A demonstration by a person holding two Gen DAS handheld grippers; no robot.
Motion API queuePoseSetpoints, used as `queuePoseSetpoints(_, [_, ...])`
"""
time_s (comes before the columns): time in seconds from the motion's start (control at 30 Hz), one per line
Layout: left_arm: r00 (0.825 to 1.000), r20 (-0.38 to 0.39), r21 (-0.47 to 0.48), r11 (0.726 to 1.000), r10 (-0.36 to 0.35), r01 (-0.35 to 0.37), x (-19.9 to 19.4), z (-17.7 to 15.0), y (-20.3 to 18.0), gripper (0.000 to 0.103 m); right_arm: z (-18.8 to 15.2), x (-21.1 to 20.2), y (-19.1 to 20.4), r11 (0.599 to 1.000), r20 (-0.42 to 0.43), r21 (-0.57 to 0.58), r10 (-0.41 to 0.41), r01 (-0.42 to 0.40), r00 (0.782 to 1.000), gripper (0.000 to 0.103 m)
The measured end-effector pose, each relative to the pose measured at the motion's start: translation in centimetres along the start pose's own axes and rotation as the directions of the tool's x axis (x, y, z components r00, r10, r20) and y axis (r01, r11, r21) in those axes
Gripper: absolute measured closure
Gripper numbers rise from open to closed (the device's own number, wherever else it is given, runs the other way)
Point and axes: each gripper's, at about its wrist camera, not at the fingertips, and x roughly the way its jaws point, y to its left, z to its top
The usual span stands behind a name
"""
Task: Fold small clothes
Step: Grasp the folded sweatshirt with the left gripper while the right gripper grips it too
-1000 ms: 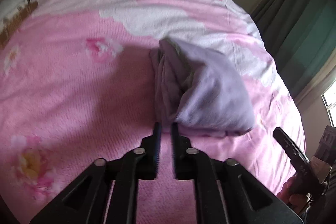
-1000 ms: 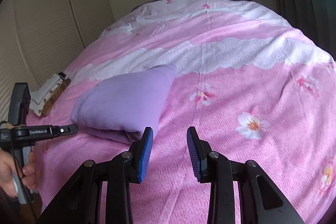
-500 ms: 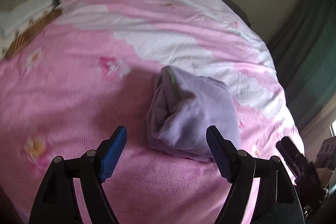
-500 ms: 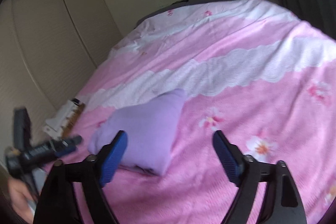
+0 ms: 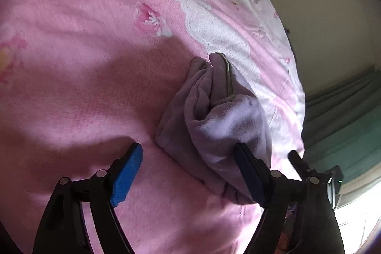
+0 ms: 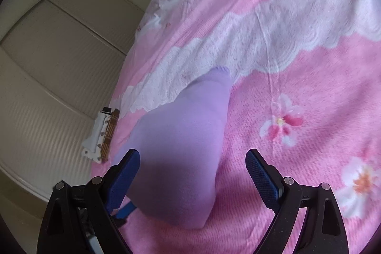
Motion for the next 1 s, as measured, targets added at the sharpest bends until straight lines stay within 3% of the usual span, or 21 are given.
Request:
queuePoseSetpoints(0.4, [0.991, 0.038, -0.074, 0.989, -0.127, 0.129, 1.4, 0.8, 0.4, 0.015, 2.6, 6.3, -2.6, 0.988, -0.089, 0.133, 0.094, -0.082, 0.992, 0.012])
queuePoseSetpoints(0.63, [0.991, 0.059, -0.084, 0.988, -0.123, 0.127, 2.5, 1.4, 0.3, 0.014, 3.5, 8.8, -1.6, 0.99, -0.14, 0.111, 0.101, -0.086, 0.985, 0.015])
queuePoseSetpoints(0.67, [0.99, 0.066, -0.088, 0.988, -0.122, 0.127, 2.6, 1.5, 0.3, 0.015, 3.4, 8.9, -1.4, 0.991, -0.141, 0.106, 0.093, -0.079, 0.986, 0.018])
queuePoseSetpoints(0.77, [0.99, 0.081, -0.085, 0.989, -0.117, 0.123, 2.4, 1.7, 0.3, 0.043, 3.0, 8.5, -1.2, 0.988, -0.119, 0.123, 0.105, -0.09, 0.987, 0.036])
queuePoseSetpoints(0.8, [0.989, 0.081, -0.077, 0.989, -0.121, 0.127, 2.3, 1.7, 0.2, 0.048, 2.9, 8.2, -1.3, 0.988, -0.112, 0.123, 0.109, -0.095, 0.988, 0.045])
queuePoseSetpoints(0.9, [0.987, 0.082, -0.065, 0.987, -0.138, 0.144, 1.6, 1.6, 0.2, 0.056, 2.4, 6.8, -0.6, 0.99, -0.084, 0.102, 0.101, -0.093, 0.991, 0.055])
queuePoseSetpoints(1.0, [0.987, 0.075, -0.058, 0.988, -0.141, 0.145, 0.7, 1.9, -0.2, 0.058, 2.2, 5.6, 0.9, 0.993, -0.057, 0.08, 0.088, -0.084, 0.994, 0.06])
